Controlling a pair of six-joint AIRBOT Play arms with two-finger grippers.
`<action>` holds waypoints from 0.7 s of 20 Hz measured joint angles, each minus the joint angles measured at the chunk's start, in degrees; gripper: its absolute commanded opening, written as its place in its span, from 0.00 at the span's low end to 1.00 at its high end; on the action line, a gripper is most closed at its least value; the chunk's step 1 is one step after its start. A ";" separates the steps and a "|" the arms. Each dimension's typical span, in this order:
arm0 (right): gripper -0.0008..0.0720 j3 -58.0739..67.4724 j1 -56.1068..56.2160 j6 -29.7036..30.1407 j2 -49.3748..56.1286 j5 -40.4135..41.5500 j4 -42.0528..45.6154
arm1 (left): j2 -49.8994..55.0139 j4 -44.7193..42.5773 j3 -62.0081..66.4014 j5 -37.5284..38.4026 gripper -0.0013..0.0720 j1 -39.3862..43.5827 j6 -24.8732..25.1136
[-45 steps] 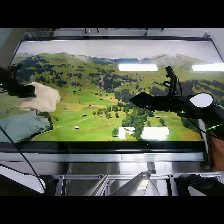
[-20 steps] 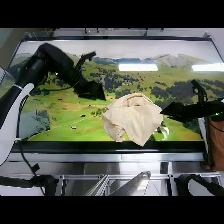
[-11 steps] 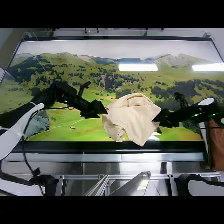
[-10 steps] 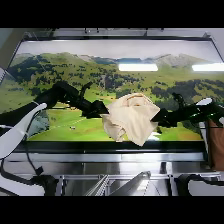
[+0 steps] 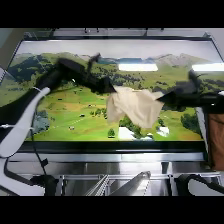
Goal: Fold the shirts.
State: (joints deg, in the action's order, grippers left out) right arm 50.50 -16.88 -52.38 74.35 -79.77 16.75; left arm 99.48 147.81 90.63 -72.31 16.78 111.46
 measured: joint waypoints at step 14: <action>0.05 26.05 -14.73 -3.37 -31.04 0.33 -10.88 | -36.20 -5.18 10.51 -6.47 0.04 -11.63 -3.04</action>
State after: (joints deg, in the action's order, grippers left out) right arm 76.55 -31.62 -55.75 43.31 -79.44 5.87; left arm 63.29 142.63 101.14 -78.78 5.15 108.42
